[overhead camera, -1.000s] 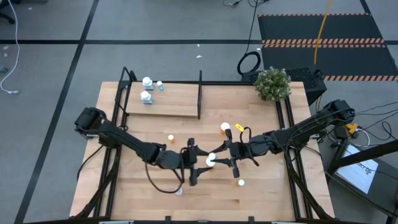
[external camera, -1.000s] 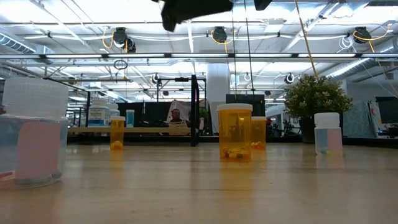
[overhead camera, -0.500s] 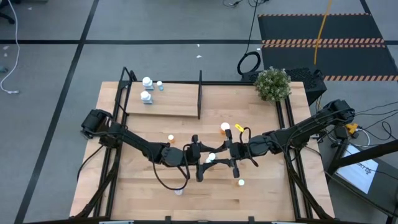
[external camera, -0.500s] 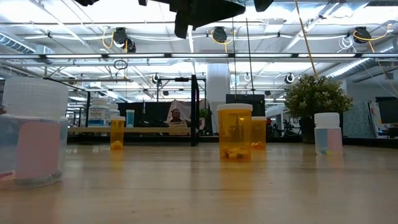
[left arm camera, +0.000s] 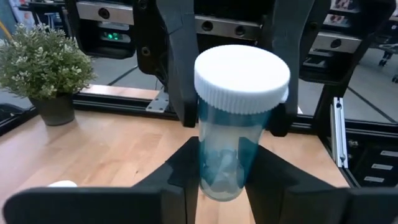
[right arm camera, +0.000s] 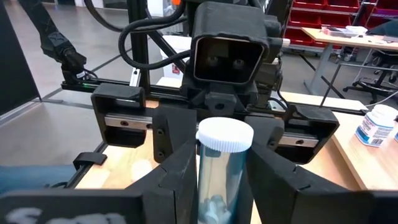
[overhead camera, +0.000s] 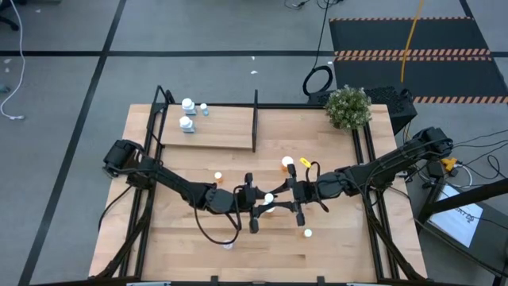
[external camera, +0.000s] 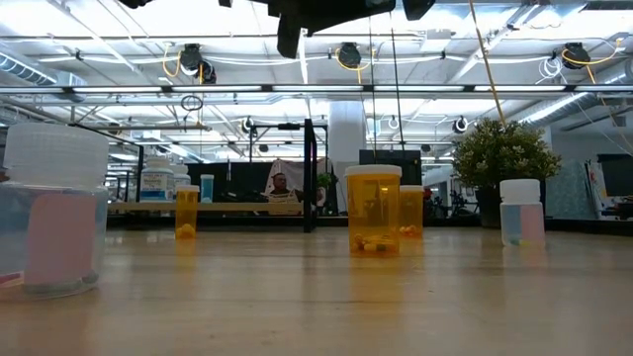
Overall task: Pick and place medicine bottles onto shelf by color
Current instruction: Put the blue pill bottle aligned with the other blue pill bottle on the shelf
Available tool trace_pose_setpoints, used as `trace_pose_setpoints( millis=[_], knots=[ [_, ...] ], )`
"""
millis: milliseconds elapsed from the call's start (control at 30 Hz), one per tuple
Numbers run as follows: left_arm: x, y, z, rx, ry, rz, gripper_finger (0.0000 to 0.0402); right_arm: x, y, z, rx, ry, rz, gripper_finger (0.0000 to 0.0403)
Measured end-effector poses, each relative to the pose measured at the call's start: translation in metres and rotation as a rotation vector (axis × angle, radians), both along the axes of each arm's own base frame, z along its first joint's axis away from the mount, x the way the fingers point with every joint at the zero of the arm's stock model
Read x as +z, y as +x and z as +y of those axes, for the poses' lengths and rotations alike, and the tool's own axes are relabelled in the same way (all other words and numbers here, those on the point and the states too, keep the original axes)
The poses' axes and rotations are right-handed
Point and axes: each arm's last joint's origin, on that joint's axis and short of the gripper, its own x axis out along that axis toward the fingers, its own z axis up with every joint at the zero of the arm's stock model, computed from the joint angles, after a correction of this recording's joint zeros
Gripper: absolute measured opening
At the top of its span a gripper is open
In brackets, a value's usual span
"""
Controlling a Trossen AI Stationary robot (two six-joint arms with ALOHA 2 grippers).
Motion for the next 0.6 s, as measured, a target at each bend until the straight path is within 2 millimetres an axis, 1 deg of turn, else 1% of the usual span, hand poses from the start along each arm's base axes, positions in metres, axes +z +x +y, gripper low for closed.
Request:
trace_pose_setpoints(
  millis=[67,167,233,333,467,600],
  knots=[
    [0.002,-0.001,0.000,-0.001,0.000,0.001,0.0099,0.000,0.000,0.000,0.001,-0.007,-0.001,0.0128],
    [0.007,-0.003,0.001,-0.001,0.002,0.006,0.0111,0.000,0.000,0.000,0.002,-0.016,0.000,0.0129],
    [0.010,-0.006,0.002,0.000,0.006,0.018,0.0117,-0.001,0.000,0.000,0.004,-0.024,0.007,0.0137],
    [0.018,-0.011,0.006,0.005,0.013,0.035,0.0115,-0.001,-0.001,0.000,0.004,-0.023,0.009,0.0162],
    [0.025,-0.015,0.009,0.013,0.019,0.051,0.0100,-0.001,0.000,-0.002,-0.001,-0.021,0.013,0.0199],
    [0.026,-0.016,0.012,0.030,0.027,0.058,0.0106,-0.001,0.002,-0.006,-0.012,-0.020,0.016,0.0219]
  ],
)
